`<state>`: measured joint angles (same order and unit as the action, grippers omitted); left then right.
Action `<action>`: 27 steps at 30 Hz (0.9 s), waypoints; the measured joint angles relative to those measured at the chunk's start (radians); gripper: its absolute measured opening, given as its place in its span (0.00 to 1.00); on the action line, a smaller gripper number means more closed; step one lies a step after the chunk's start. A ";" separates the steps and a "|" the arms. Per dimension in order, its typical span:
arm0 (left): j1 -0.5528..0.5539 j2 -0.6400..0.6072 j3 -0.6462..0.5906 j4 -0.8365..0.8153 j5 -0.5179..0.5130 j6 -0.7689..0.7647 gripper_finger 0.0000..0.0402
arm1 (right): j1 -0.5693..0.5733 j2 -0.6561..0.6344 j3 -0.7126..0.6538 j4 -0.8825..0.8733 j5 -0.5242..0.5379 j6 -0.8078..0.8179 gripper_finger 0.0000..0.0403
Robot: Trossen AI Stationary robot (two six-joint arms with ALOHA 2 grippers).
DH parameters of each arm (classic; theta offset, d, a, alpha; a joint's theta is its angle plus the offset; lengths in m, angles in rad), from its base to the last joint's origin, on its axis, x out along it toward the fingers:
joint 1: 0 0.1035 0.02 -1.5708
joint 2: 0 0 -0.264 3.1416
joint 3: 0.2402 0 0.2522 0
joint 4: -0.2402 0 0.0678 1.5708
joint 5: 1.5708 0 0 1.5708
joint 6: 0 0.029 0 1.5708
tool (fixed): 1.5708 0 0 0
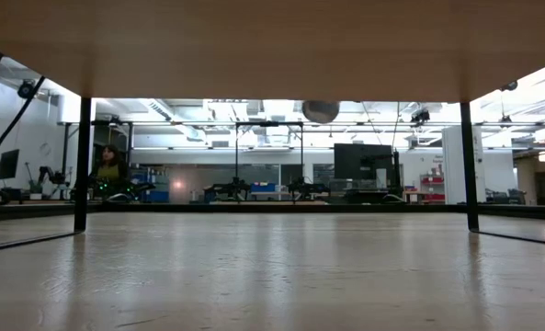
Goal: Pick & Place candle stick holders
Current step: Put the scented candle on the shelf
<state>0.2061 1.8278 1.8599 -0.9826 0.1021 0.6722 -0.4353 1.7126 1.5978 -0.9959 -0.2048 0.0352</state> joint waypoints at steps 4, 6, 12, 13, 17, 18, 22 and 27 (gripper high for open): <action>0.001 -0.006 0.000 -0.002 -0.003 0.007 0.41 | -0.008 0.000 0.000 -0.054 -0.005 0.000 0.02; 0.003 -0.014 0.000 0.004 -0.004 0.007 0.41 | -0.012 -0.001 0.000 -0.064 -0.003 0.015 0.02; 0.004 -0.054 0.000 0.066 0.011 0.006 0.41 | -0.013 -0.002 0.000 -0.063 -0.005 0.036 0.02; 0.003 -0.064 0.000 0.071 0.010 0.002 0.41 | -0.014 -0.002 0.000 -0.064 -0.005 0.042 0.02; 0.006 -0.102 -0.013 0.078 0.016 0.000 0.41 | -0.023 -0.004 0.000 -0.064 0.005 0.063 0.02; 0.006 -0.113 -0.025 0.082 0.031 0.006 0.41 | -0.025 -0.005 0.000 -0.064 0.006 0.064 0.02; 0.002 -0.133 -0.069 0.115 0.125 0.017 0.41 | -0.029 -0.005 0.000 -0.063 -0.004 0.033 0.02; -0.012 -0.130 -0.158 0.216 0.169 0.030 0.41 | -0.015 -0.005 0.000 -0.056 -0.027 0.015 0.02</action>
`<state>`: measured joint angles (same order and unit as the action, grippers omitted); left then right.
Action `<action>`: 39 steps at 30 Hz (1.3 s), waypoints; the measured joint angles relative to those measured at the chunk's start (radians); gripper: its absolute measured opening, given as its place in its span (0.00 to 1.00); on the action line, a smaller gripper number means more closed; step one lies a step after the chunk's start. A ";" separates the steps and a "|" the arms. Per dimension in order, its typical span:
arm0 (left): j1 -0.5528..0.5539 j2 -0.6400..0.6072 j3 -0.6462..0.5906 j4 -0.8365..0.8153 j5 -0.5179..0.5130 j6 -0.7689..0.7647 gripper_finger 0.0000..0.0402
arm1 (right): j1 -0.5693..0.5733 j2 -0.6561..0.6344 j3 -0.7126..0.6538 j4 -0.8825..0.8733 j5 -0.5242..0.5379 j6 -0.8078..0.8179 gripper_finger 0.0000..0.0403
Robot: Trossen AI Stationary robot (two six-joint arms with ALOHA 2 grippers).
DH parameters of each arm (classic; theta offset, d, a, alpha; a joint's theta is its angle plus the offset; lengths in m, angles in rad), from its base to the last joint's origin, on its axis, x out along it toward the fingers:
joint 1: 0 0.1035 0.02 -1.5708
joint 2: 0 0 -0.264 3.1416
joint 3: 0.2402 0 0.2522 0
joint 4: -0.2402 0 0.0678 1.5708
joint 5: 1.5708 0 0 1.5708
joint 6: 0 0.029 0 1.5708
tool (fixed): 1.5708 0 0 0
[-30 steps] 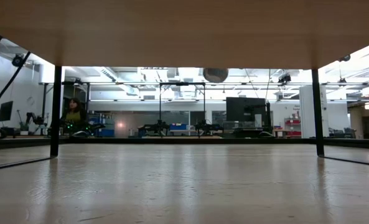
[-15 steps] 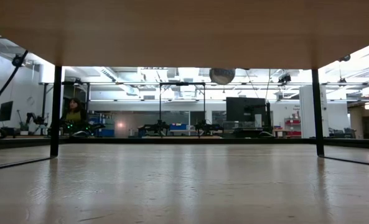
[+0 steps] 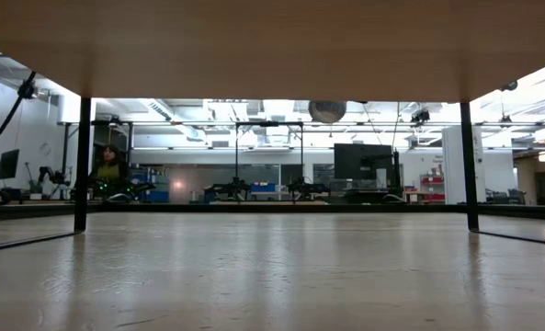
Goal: Pick & Place candle stick holders
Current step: Put the scented candle on the shelf
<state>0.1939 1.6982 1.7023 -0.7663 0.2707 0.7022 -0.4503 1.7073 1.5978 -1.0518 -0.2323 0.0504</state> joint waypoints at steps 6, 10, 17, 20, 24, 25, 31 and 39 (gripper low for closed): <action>-0.026 0.001 -0.109 0.198 -0.064 0.047 0.41 | 0.031 0.003 0.000 0.023 -0.009 0.065 0.02; -0.035 0.001 -0.139 0.250 -0.110 0.075 0.41 | 0.049 0.003 0.000 0.023 -0.008 0.078 0.02; -0.034 0.000 -0.158 0.265 -0.147 0.081 0.41 | 0.081 0.003 0.000 0.041 -0.002 0.082 0.02; -0.035 0.001 -0.169 0.264 -0.173 0.095 0.41 | 0.090 0.003 -0.001 0.036 0.001 0.085 0.02; -0.035 0.000 -0.169 0.260 -0.176 0.090 0.41 | 0.092 0.005 -0.001 0.037 0.004 0.084 0.02; -0.036 0.000 -0.169 0.257 -0.184 0.090 0.41 | 0.092 0.005 -0.001 0.038 0.009 0.084 0.02; -0.036 0.001 -0.169 0.250 -0.224 0.089 0.41 | 0.097 0.005 -0.001 0.044 0.029 0.095 0.02; -0.040 0.002 -0.170 0.220 -0.363 0.101 0.41 | 0.099 0.005 -0.001 0.080 0.045 0.138 0.02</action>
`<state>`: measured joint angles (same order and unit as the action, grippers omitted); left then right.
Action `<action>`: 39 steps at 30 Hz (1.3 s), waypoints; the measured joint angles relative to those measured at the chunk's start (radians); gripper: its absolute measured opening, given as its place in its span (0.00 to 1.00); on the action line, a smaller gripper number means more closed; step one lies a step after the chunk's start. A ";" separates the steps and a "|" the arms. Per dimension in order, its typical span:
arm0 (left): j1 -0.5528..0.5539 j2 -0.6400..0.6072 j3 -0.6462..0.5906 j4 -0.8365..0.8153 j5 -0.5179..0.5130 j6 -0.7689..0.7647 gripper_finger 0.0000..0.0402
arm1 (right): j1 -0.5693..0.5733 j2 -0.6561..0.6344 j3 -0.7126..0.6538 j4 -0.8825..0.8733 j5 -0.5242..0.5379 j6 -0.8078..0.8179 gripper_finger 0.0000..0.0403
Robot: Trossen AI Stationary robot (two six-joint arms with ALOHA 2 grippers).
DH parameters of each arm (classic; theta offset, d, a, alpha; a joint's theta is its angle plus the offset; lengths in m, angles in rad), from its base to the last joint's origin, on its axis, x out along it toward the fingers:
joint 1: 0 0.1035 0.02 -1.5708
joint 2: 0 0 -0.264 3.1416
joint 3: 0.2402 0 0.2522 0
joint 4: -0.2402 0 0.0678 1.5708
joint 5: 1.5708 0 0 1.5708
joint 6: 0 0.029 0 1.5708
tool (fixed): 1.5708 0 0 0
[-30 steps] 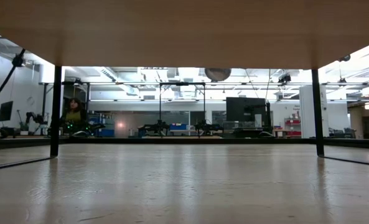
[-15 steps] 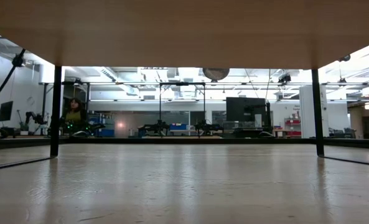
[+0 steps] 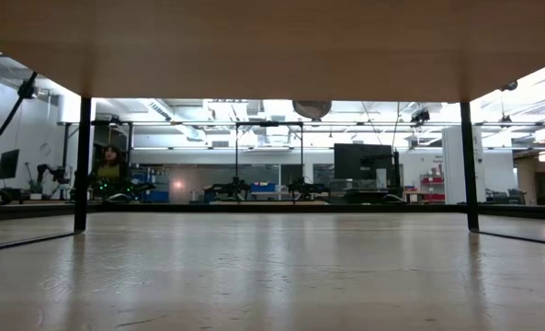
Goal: Pick & Place candle stick holders
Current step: Put the scented candle on the shelf
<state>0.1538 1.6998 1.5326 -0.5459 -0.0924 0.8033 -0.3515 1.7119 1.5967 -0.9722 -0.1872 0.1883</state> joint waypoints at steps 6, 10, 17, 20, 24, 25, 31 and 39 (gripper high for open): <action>-0.003 0.001 0.000 -0.028 -0.003 0.001 0.41 | 0.001 -0.001 0.000 0.005 -0.004 0.012 0.02; -0.005 0.001 0.000 -0.026 -0.005 0.001 0.37 | 0.000 -0.002 0.002 0.005 -0.005 0.011 0.02; -0.007 0.001 0.000 -0.027 -0.025 0.014 0.18 | 0.000 -0.002 0.011 0.004 -0.029 0.010 0.02; -0.007 0.001 0.000 -0.029 -0.023 0.026 0.11 | -0.001 -0.002 0.013 0.005 -0.044 0.007 0.02; -0.007 0.001 0.000 -0.027 -0.023 0.024 0.02 | -0.001 -0.002 0.013 0.004 -0.046 0.006 0.02; -0.007 0.001 0.000 -0.030 -0.022 0.023 0.01 | -0.001 -0.002 0.013 0.005 -0.046 0.006 0.02; -0.011 0.001 0.000 -0.035 -0.022 0.002 0.00 | -0.001 -0.003 0.013 0.009 -0.054 0.000 0.02; -0.013 -0.006 0.000 -0.036 -0.020 0.011 0.00 | -0.002 -0.003 0.013 0.005 -0.054 -0.001 0.02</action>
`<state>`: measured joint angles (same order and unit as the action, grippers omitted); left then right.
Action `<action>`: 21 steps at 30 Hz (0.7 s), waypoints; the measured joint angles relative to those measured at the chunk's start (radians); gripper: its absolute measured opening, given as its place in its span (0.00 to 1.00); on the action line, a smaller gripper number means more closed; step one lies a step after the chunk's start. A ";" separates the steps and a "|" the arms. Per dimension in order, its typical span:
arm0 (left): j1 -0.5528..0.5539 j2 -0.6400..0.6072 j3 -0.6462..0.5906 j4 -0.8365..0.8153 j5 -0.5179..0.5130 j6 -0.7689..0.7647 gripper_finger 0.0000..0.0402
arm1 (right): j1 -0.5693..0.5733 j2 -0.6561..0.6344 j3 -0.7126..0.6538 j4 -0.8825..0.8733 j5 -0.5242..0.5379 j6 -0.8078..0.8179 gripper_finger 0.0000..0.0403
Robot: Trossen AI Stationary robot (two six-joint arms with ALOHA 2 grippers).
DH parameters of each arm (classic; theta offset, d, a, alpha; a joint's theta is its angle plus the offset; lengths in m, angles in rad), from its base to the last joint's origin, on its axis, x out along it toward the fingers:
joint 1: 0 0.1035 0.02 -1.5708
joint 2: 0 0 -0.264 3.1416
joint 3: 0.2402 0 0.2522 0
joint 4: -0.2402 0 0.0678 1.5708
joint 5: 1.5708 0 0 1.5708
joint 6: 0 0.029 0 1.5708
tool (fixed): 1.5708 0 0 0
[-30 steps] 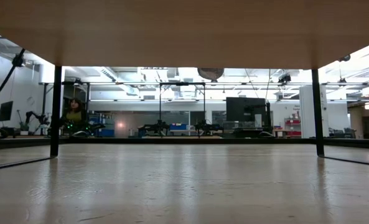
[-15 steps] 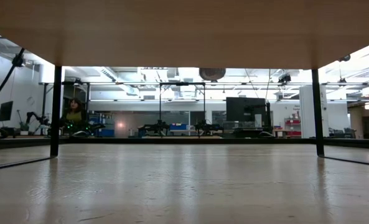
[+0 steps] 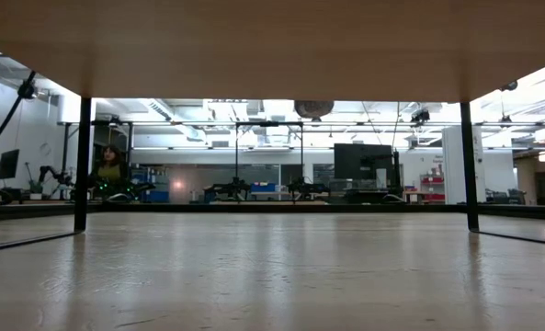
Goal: Pick & Place candle stick holders
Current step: Put the scented candle on the shelf
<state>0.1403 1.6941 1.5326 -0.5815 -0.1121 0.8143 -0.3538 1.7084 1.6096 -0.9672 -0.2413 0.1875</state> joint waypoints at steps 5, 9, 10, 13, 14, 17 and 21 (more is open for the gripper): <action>0.000 -0.042 -0.001 0.003 -0.004 -0.002 0.01 | -0.002 -0.001 0.000 -0.013 -0.005 -0.002 0.02; 0.000 -0.080 -0.001 0.003 -0.009 -0.015 0.04 | -0.001 0.000 -0.001 -0.016 -0.006 -0.010 0.02; 0.000 -0.091 -0.001 0.003 -0.008 -0.020 0.05 | -0.001 0.000 -0.001 -0.015 -0.005 -0.010 0.02; 0.000 -0.112 0.000 -0.013 -0.001 -0.023 0.08 | -0.002 0.000 -0.002 -0.014 -0.001 -0.010 0.02; 0.000 -0.113 0.000 -0.020 0.011 -0.028 0.09 | -0.002 0.000 -0.002 -0.014 0.001 -0.010 0.02; 0.000 -0.113 0.000 -0.056 0.102 -0.030 0.15 | -0.002 0.000 -0.002 -0.013 0.002 -0.007 0.02; -0.008 -0.096 0.000 -0.047 0.149 -0.058 0.26 | -0.002 0.000 -0.003 -0.006 0.003 -0.001 0.02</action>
<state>0.1327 1.5985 1.5326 -0.6283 0.0366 0.7563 -0.3553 1.7088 1.6070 -0.9731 -0.2384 0.1861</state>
